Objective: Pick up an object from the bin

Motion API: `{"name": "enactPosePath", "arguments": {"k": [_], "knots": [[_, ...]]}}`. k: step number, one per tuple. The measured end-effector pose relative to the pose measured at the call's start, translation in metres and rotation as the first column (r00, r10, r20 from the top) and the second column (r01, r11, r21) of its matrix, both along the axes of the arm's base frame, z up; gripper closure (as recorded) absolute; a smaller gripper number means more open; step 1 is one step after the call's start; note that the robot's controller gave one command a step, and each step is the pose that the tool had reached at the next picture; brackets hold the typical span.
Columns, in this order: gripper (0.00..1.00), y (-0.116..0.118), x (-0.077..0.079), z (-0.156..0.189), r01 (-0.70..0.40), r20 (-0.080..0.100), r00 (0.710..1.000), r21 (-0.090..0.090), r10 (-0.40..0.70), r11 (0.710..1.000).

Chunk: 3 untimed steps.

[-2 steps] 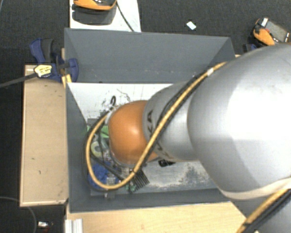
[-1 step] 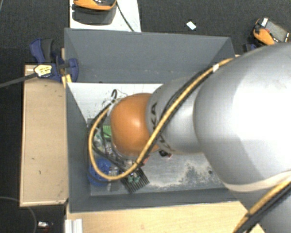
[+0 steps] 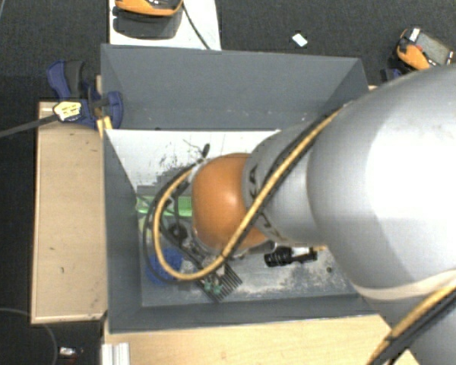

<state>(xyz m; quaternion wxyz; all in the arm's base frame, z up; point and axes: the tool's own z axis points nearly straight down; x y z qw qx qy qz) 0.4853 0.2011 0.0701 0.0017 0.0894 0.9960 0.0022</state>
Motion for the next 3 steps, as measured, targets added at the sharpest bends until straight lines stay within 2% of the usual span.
{"name": "enactPosePath", "arguments": {"k": [2,3], "knots": [[1.0,0.0,0.0,0.007,0.002,0.002,1.0,0.001,-0.002,1.0],[1.0,0.0,0.0,0.021,0.003,0.003,1.0,0.001,-0.003,1.0]]}}
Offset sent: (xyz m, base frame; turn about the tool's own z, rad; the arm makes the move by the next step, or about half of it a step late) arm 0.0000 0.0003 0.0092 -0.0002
